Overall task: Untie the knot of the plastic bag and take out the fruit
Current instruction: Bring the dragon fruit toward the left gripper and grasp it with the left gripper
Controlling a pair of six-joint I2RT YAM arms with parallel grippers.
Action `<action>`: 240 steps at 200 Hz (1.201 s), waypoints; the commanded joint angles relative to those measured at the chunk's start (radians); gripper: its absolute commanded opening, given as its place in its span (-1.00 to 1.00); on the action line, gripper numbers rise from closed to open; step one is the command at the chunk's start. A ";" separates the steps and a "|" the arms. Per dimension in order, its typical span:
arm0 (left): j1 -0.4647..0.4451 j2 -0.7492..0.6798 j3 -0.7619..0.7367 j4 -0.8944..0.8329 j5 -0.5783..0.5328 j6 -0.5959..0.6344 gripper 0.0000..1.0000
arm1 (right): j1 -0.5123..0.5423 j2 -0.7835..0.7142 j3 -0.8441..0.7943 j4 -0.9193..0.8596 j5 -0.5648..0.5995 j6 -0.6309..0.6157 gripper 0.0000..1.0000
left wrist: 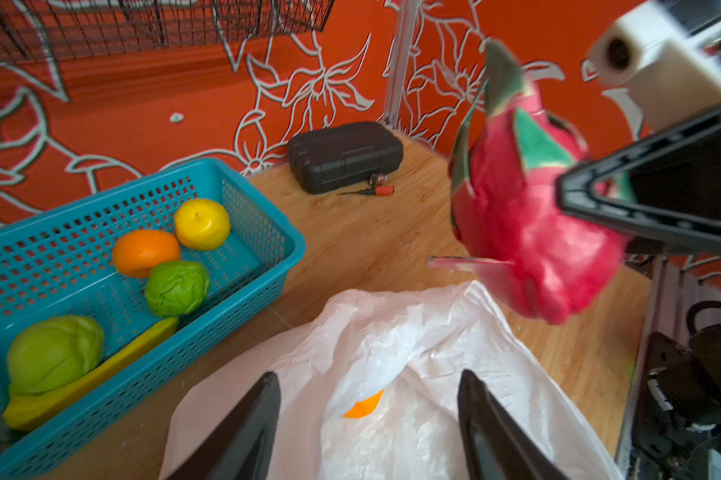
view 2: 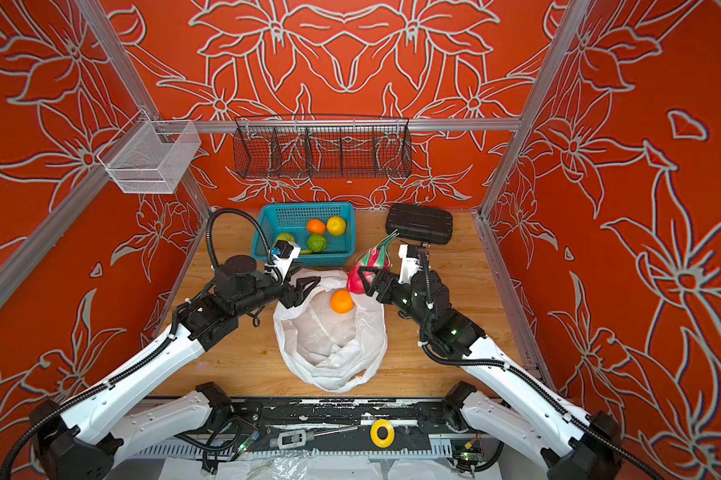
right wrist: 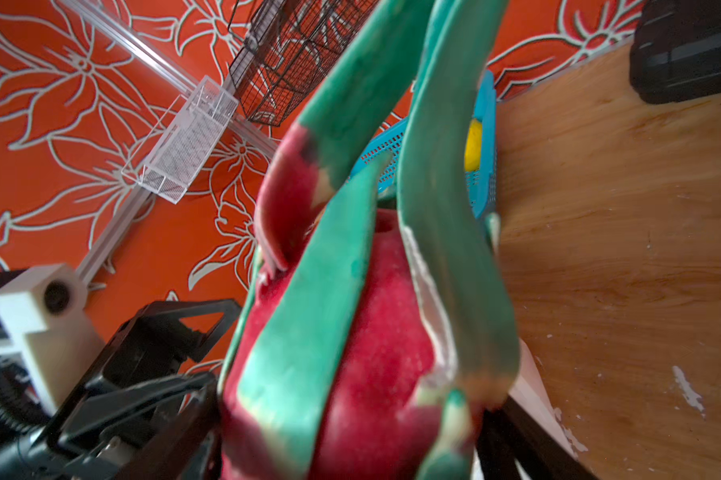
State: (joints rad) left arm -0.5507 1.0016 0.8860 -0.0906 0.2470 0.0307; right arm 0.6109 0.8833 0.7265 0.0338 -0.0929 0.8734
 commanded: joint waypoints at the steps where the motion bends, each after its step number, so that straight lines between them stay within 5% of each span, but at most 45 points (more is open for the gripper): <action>1: -0.019 0.021 0.008 0.139 0.117 -0.006 0.56 | -0.079 0.011 0.053 0.080 -0.142 0.122 -0.05; 25: -0.069 0.072 0.063 0.167 0.098 0.041 1.00 | -0.157 0.034 0.047 0.153 -0.240 0.214 -0.05; 141: -0.239 0.362 0.346 0.075 0.006 0.561 0.97 | -0.200 0.025 0.053 0.229 -0.364 0.274 -0.06; 212: -0.253 0.495 0.430 0.072 -0.044 0.612 1.00 | -0.200 0.018 0.043 0.250 -0.386 0.295 -0.06; 240: -0.259 0.518 0.446 0.055 -0.064 0.616 0.70 | -0.200 0.019 0.037 0.265 -0.393 0.315 -0.06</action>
State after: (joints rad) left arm -0.8005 1.4990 1.3102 -0.0181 0.2050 0.6197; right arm 0.4133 0.9253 0.7277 0.1810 -0.4519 1.1584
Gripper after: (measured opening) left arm 0.915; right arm 0.863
